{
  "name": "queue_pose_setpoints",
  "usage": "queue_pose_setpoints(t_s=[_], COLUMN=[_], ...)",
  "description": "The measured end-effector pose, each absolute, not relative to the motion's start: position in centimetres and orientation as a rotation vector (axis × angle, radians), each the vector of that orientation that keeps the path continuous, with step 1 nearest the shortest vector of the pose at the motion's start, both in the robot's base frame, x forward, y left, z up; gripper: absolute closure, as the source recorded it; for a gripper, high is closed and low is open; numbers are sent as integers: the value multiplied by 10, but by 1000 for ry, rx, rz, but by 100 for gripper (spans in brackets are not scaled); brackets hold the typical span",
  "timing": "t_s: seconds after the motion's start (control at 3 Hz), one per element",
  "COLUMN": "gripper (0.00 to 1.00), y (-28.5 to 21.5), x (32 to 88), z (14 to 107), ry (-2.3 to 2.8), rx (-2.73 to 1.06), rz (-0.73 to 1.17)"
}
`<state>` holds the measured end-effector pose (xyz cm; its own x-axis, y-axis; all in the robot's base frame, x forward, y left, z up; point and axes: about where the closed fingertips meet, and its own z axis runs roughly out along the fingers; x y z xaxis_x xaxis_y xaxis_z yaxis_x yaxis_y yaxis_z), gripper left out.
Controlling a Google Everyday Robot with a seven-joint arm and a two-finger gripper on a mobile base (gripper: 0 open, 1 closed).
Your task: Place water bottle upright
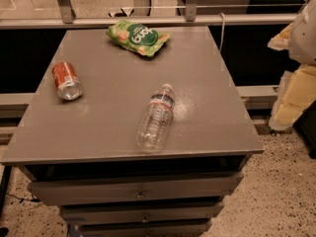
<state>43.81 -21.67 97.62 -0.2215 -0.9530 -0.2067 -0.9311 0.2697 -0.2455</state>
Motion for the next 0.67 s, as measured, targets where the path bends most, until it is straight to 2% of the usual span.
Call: queue_pose_setpoints(t_s=[0.67], gripper=[0], y=[-211], x=[441], z=[975], ry=[2175], rx=[-1747], rz=[-68])
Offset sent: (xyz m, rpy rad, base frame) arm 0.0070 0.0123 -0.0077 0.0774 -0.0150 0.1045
